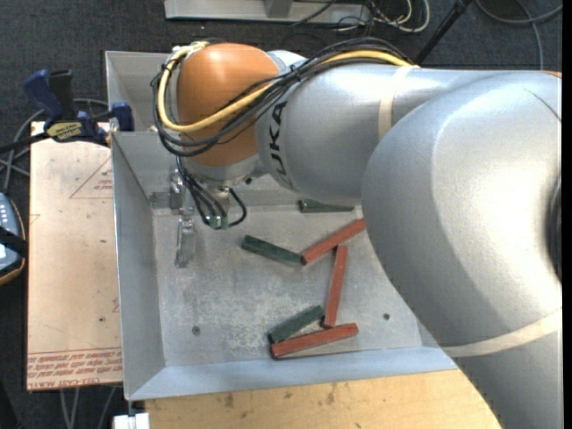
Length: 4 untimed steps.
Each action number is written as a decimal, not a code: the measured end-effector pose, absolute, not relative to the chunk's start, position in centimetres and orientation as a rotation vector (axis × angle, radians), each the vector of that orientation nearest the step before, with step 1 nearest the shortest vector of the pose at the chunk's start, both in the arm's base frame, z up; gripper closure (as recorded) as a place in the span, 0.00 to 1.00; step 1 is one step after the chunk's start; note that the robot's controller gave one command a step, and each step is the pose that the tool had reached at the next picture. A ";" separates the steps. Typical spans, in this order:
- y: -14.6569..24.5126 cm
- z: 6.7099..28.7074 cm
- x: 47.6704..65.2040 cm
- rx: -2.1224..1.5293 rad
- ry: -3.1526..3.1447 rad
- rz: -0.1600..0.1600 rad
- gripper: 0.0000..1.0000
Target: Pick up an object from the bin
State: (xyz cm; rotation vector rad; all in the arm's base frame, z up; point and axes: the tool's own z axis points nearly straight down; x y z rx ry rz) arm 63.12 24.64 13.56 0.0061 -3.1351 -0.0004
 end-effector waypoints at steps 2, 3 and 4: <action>15.3 7.0 64.8 0.457 -3.110 -0.003 1.00; 15.3 7.0 64.8 0.457 -3.110 -0.003 1.00; 15.3 7.0 64.8 0.457 -3.110 -0.003 0.00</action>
Offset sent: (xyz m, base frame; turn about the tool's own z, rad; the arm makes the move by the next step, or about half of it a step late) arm 0.0165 -0.0941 -0.0656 -0.2906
